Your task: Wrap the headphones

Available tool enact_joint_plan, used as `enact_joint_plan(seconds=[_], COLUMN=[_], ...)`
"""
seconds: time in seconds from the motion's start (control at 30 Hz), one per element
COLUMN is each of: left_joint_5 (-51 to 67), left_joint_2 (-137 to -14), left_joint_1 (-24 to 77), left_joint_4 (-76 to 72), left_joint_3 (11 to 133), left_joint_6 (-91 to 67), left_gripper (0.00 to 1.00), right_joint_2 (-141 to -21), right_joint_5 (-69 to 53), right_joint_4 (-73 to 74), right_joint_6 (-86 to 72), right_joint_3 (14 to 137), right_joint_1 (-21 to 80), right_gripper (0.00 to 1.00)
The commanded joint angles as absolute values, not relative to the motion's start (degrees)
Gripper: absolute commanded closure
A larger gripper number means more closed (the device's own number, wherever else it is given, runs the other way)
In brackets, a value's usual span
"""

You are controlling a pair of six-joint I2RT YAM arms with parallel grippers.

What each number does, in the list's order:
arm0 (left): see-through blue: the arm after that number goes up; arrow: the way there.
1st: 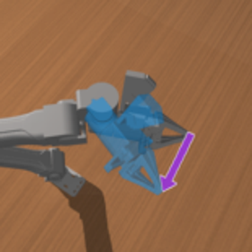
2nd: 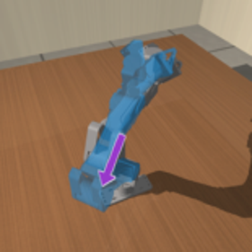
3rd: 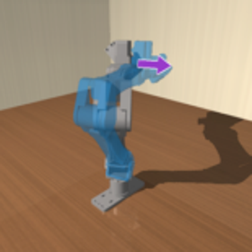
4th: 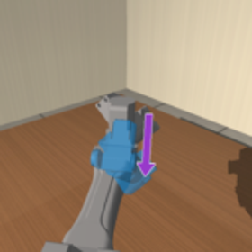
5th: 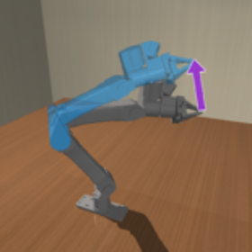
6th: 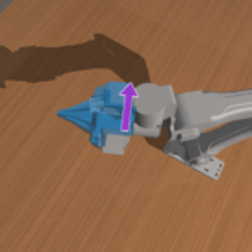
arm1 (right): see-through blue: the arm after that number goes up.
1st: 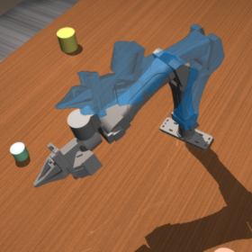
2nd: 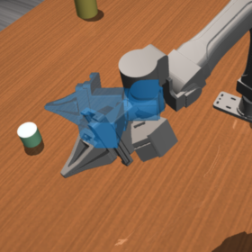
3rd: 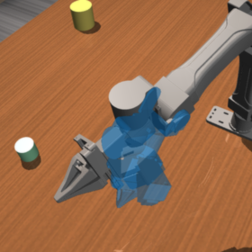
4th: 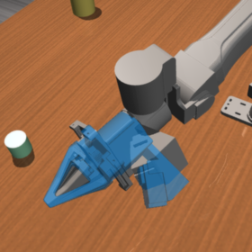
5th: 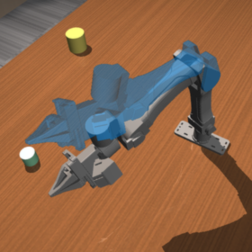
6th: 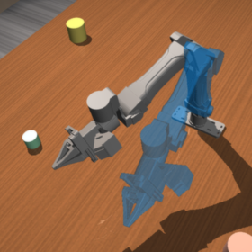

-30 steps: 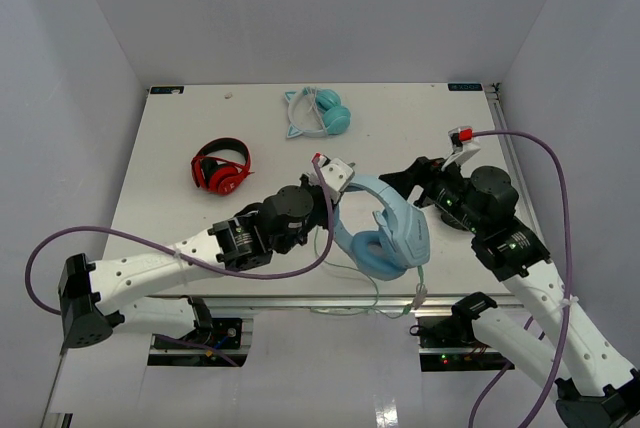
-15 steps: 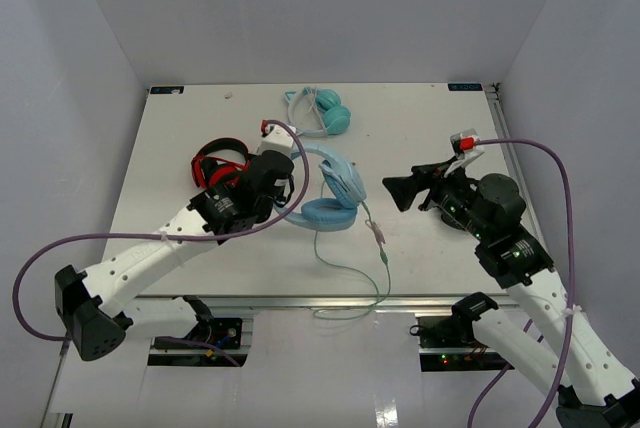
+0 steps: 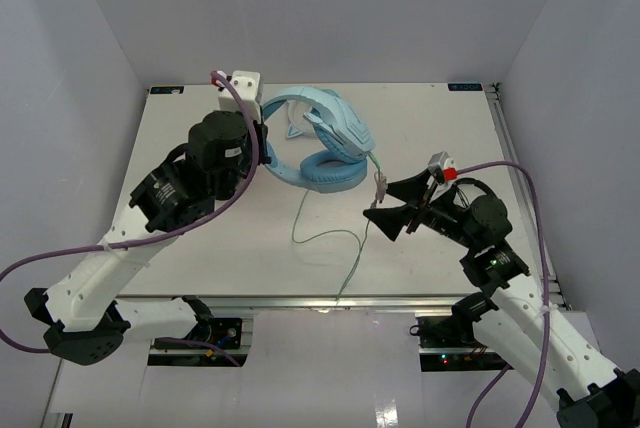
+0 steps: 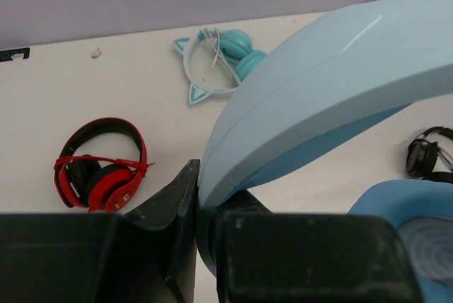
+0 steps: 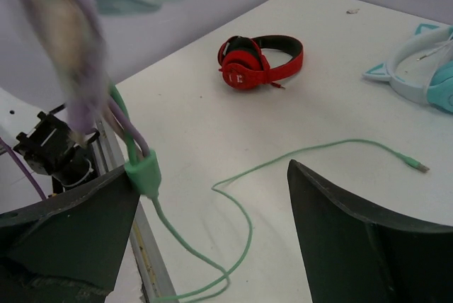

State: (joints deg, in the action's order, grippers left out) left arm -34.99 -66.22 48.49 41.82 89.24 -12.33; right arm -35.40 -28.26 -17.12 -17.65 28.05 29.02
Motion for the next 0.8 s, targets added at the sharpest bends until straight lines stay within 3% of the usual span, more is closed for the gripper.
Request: enact_joint_plan(seconds=[0.0,0.27,0.53,0.77], left_joint_5=[-31.9,-32.3,-31.0,-29.8], left_joint_2=[-65.4,-65.0,-64.6,-62.9], left_joint_1=[48.4,48.5,48.5,48.5], left_joint_4=[40.4,40.5,41.2,42.1], left_joint_3=[95.6,96.7,100.9,103.8], left_joint_6=[-14.5,-15.6,-16.4,-17.2], left_gripper=[1.0,1.0,1.0,1.0], right_joint_2=[-36.0,-41.5,-50.1,-56.1], right_joint_5=[-32.6,-34.6,-31.0,-31.1], right_joint_4=[-35.4,-54.4,-59.4,-68.3], right_joint_6=[-22.9,-24.1,-18.7,-19.8], right_joint_3=[23.9,15.6,15.2,13.1], right_joint_1=[29.5,34.6,44.4,46.1], right_gripper=[0.13,0.21,0.36,0.41])
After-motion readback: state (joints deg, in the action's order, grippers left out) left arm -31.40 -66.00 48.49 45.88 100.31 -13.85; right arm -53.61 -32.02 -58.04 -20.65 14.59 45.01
